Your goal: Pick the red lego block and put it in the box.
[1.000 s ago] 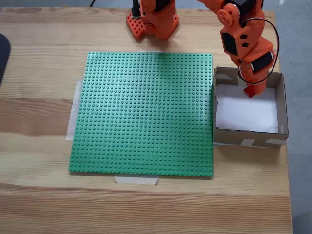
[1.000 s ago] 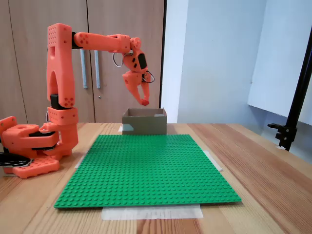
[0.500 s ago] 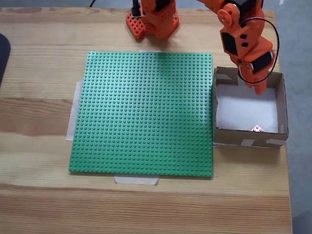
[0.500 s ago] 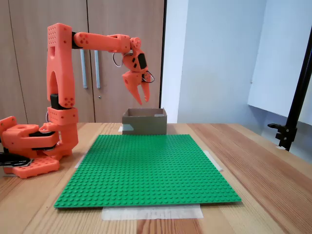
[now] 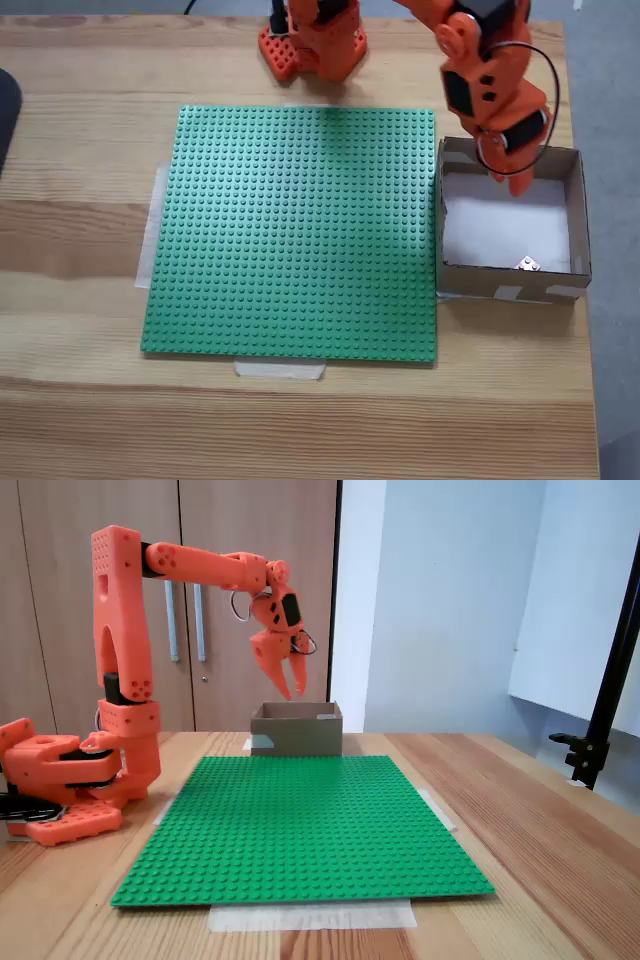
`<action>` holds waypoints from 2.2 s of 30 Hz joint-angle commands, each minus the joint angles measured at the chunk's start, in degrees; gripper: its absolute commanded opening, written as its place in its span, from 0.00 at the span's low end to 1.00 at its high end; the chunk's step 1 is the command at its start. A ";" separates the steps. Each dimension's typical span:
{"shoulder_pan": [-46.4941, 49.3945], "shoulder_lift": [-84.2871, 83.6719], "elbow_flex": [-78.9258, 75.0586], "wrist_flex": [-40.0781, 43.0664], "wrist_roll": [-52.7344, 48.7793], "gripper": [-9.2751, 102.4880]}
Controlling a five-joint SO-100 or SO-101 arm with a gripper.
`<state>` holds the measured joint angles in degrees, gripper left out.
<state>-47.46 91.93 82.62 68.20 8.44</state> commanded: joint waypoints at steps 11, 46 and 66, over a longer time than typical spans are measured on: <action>2.90 15.73 10.99 -4.66 -2.90 0.12; 32.70 57.74 44.12 -12.74 -10.72 0.08; 43.24 64.86 63.98 -21.71 -10.99 0.08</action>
<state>-4.75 154.60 146.16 47.29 -2.46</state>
